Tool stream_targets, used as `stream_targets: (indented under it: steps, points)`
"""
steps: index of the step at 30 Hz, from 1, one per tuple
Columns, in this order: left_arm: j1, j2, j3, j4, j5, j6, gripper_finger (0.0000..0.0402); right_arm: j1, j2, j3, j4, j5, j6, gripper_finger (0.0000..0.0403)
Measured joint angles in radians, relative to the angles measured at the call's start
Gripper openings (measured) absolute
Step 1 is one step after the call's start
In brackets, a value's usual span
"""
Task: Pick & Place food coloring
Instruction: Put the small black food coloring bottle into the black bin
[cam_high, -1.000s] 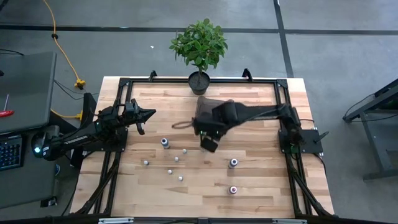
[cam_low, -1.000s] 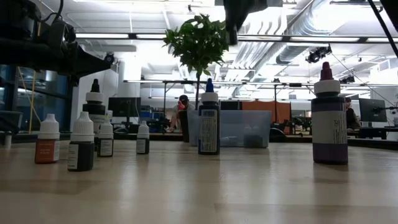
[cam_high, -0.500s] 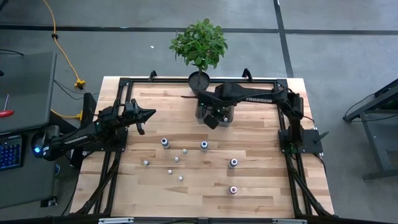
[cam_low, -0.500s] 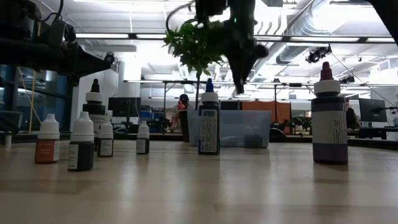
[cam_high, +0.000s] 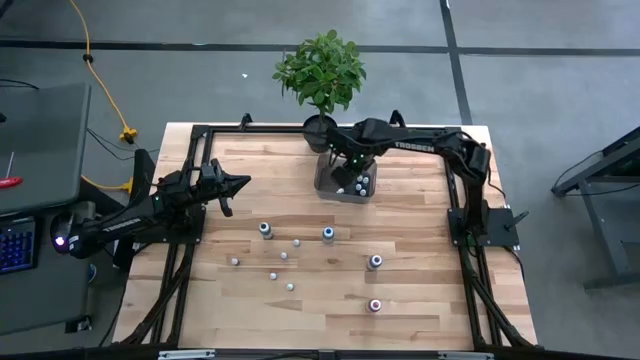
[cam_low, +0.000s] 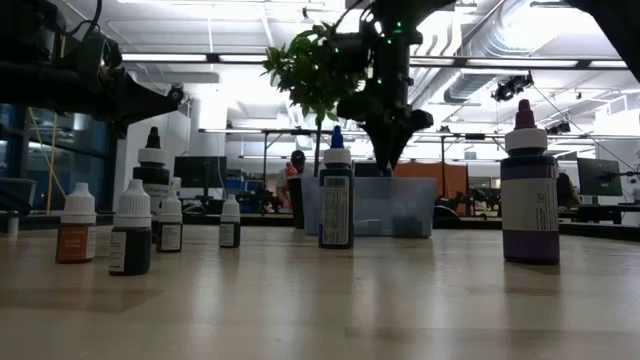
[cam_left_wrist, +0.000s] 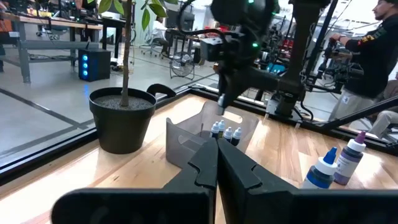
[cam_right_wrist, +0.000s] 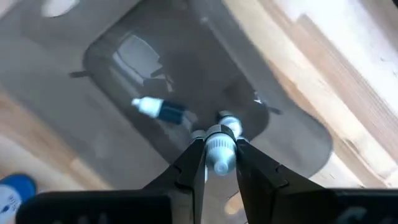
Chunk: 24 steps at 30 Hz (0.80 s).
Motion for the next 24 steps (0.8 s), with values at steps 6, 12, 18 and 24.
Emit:
stream_targets:
  steps: [6,12,18,24]
  points:
    - [0.0,0.0,0.0,0.0,0.0,0.0,0.0,-0.05,0.0,0.0,0.012,0.008,0.002,0.0071]
    - [0.0,0.0,0.0,0.0,0.0,0.0,0.0,-0.082,0.0,0.001,-0.01,-0.011,0.004,0.0069]
    - [0.0,0.0,0.0,0.0,0.0,0.0,0.0,-0.095,-0.016,-0.06,0.019,-0.007,0.023,0.0072]
    - [0.0,0.0,0.0,0.0,0.0,0.0,0.0,-0.099,-0.114,-0.26,0.243,-0.05,0.077,0.0069]
